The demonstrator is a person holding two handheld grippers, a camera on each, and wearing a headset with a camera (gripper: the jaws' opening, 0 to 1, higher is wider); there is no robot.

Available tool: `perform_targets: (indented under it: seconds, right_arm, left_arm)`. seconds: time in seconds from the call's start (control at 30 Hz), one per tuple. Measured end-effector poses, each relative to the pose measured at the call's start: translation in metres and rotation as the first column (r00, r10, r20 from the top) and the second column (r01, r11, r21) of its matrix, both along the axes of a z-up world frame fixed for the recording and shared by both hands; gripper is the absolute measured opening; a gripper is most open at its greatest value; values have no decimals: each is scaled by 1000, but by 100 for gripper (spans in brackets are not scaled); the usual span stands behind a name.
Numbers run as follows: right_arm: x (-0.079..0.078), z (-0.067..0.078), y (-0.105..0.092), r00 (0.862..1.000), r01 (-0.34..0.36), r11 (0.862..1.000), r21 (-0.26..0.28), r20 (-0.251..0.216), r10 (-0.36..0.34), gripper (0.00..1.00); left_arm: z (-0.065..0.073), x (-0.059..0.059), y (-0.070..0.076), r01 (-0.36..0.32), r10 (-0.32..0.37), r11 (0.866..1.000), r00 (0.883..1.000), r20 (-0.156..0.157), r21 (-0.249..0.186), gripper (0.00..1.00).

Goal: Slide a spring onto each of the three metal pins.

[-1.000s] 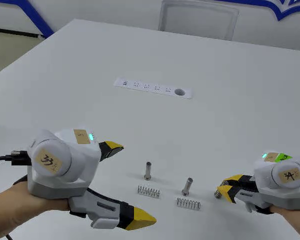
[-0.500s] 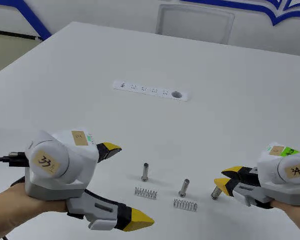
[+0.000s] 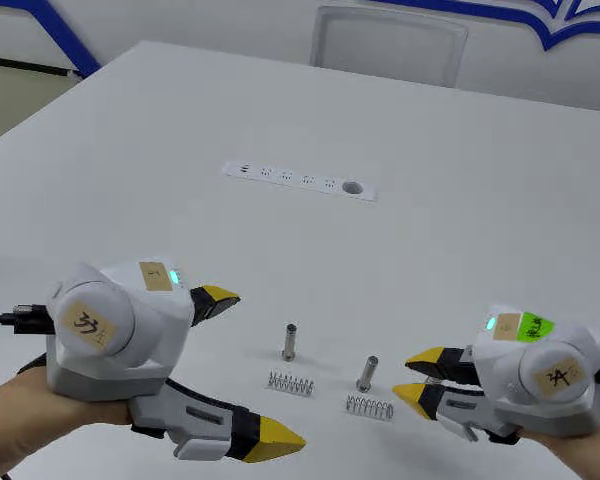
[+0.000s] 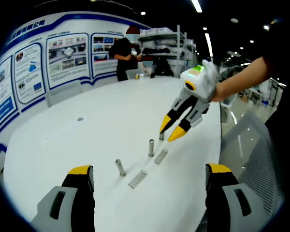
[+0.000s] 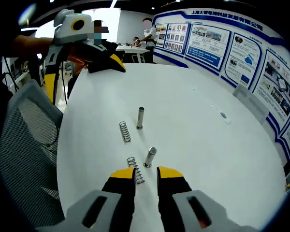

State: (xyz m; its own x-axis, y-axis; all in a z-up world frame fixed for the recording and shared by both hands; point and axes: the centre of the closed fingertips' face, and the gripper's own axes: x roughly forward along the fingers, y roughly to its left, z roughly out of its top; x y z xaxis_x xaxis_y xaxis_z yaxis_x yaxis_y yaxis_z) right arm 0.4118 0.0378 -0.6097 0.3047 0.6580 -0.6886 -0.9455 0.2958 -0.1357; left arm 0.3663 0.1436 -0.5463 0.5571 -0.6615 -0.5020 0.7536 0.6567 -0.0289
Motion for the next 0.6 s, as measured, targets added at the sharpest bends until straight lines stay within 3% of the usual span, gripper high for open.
perform_targets:
  seconds: [0.3,0.43,0.6]
  right_arm:
    - [-6,-32,3,997,-15,999,-52,-71,11,18]
    - [-5,-38,3,993,5,999,-46,-114,-10,18]
    - [-1,-46,0,993,11,997,-82,-113,-20,18]
  left_arm:
    - [-1,0,1,-11,11,1000,1000,-11,-18,98]
    - [-1,1,2,-12,12,1000,1000,-13,-13,97]
    - [-2,0,3,-16,16,1000,1000,-18,-17,97]
